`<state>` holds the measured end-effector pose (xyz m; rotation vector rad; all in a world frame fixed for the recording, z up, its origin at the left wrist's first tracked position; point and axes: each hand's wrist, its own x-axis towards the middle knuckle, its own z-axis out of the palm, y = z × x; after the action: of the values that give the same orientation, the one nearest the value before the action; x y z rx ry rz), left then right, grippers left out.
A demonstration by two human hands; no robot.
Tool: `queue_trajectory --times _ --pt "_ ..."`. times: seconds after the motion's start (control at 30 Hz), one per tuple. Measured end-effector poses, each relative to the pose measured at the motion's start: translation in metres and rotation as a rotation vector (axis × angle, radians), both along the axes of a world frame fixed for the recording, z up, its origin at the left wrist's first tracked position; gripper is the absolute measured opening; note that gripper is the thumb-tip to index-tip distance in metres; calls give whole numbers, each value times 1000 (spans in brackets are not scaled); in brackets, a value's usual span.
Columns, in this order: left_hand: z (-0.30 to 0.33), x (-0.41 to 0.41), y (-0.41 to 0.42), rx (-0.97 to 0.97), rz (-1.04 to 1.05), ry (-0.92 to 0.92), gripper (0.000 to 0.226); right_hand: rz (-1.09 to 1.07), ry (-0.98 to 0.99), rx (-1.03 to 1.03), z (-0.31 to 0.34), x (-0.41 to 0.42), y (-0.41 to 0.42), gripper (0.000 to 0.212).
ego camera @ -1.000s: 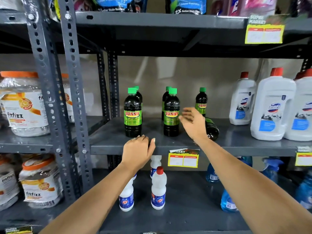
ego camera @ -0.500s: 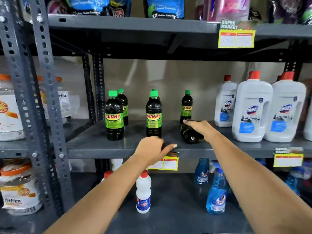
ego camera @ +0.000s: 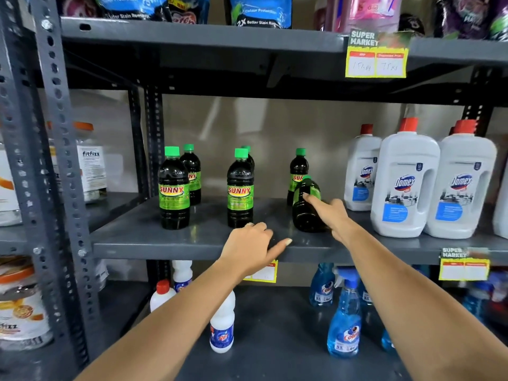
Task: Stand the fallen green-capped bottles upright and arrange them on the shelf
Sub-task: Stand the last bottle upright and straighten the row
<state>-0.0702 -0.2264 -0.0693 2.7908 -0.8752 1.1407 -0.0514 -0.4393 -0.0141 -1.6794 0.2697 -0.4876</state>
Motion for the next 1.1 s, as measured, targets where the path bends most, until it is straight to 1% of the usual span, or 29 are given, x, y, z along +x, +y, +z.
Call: queue_trajectory --times 0.03,0.1,0.2,0.37,0.43,0.5,0.57,0.63,0.7,0.77,0.87,1.0,1.03,1.1 --pt "0 1 -1 1 16 -15 75 9 -45 -9 -2 0 -3 46" --pt "-1 4 -2 15 16 -35 88 28 -135 -28 -6 0 -9 46" --pt "0 10 1 33 -26 -44 109 88 -195 -71 -8 1 -12 46" --pt "12 19 4 61 -57 -13 120 199 -242 -67 -12 6 -16 51" --pt "15 16 4 77 -52 -32 113 232 -233 -103 -12 8 -16 58" --pt "16 9 0 96 -4 -23 93 251 -222 -107 -14 10 -17 65" --pt "15 0 -7 72 65 -7 71 266 -187 -87 -15 13 -18 73" --pt "10 -6 -11 30 114 -72 58 297 -149 -73 -17 18 -19 83" --pt "0 -10 -9 -23 95 -79 55 318 -143 -67 -20 25 -22 87" --pt "-17 -4 -7 -54 27 -130 58 309 -148 -67 -21 26 -22 83" --pt "-24 1 -3 -59 -41 -144 71 265 -139 -67 -17 18 -18 82" --pt "-15 5 0 -13 -33 -147 73 306 -107 -64 -17 20 -16 86" --pt "-13 6 1 1 -30 -150 73 316 -103 -62 -17 22 -17 83" --pt "-9 6 3 20 -31 -159 76 308 -106 -70 -16 20 -18 71"
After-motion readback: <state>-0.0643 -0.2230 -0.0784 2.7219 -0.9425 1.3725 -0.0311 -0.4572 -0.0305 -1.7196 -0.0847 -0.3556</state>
